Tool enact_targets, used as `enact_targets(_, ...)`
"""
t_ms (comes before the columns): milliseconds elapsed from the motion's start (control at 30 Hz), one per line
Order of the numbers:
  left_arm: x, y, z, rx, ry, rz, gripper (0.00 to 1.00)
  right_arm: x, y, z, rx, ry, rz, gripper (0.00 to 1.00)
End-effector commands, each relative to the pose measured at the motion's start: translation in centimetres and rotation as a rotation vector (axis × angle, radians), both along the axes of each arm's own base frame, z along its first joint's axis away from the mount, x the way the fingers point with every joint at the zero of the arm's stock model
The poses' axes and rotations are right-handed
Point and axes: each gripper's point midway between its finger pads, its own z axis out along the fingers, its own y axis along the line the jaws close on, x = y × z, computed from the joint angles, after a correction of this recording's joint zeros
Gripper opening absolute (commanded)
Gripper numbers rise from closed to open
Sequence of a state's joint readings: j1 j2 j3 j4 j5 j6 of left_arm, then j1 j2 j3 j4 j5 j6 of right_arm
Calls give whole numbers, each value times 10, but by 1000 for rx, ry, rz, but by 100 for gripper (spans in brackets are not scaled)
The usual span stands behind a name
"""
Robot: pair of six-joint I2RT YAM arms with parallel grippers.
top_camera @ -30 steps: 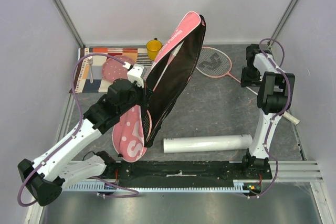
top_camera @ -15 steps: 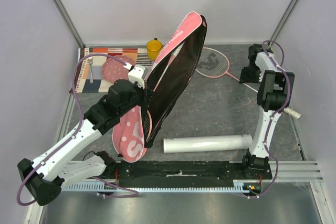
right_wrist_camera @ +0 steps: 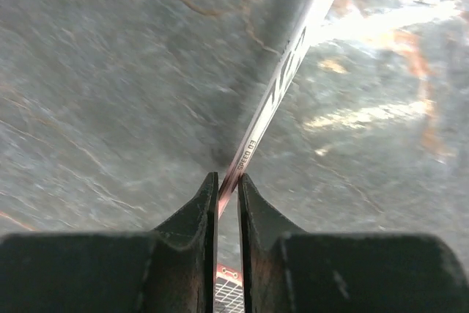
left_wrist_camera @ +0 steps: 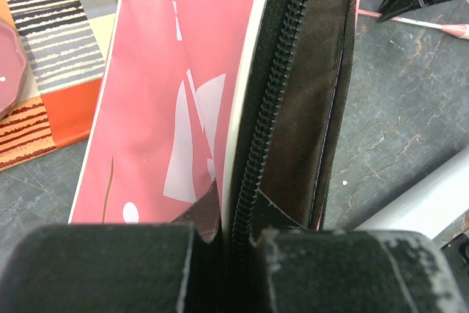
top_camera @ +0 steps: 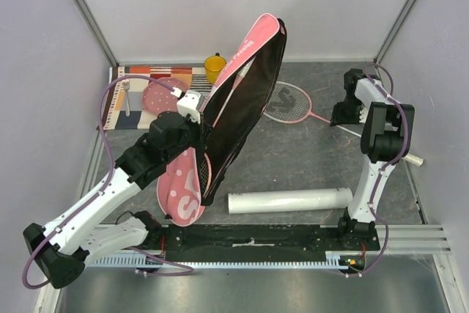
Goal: Pack up the badminton gear
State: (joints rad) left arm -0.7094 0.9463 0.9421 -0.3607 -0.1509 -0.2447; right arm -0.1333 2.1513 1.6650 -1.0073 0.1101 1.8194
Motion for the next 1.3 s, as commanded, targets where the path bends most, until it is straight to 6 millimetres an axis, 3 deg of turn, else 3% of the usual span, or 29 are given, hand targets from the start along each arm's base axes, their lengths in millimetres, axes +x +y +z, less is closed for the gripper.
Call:
enact_targets(0, 10, 2, 44, -81, -147, 32, 2, -16, -6, 46, -86, -65, 49, 0)
enact_targets(67, 13, 6, 42, -81, -146, 51, 2, -25, -7, 50, -136, -76, 65, 0)
enact_targets(100, 15, 9, 41, -82, -145, 65, 2, -28, -7, 65, -157, -115, 67, 0)
enact_targets(133, 17, 10, 40, -82, -142, 75, 2, -29, -4, 66, -181, -143, 83, 0)
enact_targets(333, 26, 22, 37, -71, -146, 137, 2, -35, -15, 120, -429, -205, 164, 0)
enact_targets(367, 27, 25, 38, -70, -153, 152, 2, -36, -6, 122, -447, -196, 206, 0)
enact_targets(467, 30, 34, 39, -58, -169, 192, 2, -43, -4, 127, -499, -177, 236, 0)
enact_targets(600, 30, 50, 46, -44, -213, 259, 2, -42, 7, 118, -491, -212, 267, 0)
enact_targets(700, 29, 65, 52, -52, -249, 324, 2, -42, 11, 101, -472, -207, 294, 0)
enact_targets(900, 24, 73, 61, -80, -297, 343, 2, -22, 16, 90, -586, -185, 468, 0)
enact_targets(1067, 23, 82, 66, -96, -315, 372, 2, -29, 17, 86, -658, -168, 597, 0)
enact_targets(1100, 23, 83, 66, -101, -313, 372, 2, -28, 22, 77, -638, -200, 622, 0)
enact_targets(1267, 25, 87, 68, -123, -308, 376, 2, -25, 30, 67, -636, -208, 787, 0)
